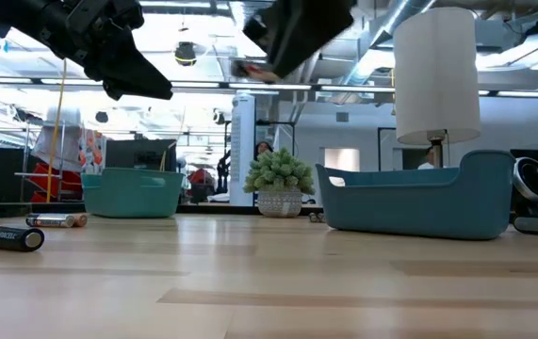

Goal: Sort batteries
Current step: Put the silver battery into the blue bin

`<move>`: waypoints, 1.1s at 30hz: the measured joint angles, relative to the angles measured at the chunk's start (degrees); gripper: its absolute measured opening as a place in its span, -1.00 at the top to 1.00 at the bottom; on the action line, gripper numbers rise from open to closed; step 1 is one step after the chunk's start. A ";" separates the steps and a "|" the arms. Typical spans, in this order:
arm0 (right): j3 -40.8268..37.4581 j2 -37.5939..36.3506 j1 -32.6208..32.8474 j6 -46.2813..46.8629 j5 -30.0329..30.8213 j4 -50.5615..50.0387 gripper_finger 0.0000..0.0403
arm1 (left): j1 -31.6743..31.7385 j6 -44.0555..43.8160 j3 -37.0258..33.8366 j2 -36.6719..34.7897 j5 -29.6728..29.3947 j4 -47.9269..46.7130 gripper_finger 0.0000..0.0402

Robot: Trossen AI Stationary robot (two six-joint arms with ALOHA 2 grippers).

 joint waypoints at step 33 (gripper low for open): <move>-48.69 -36.94 -10.66 16.16 9.93 16.86 0.65 | -0.23 -0.52 0.00 0.02 -0.50 -0.01 0.37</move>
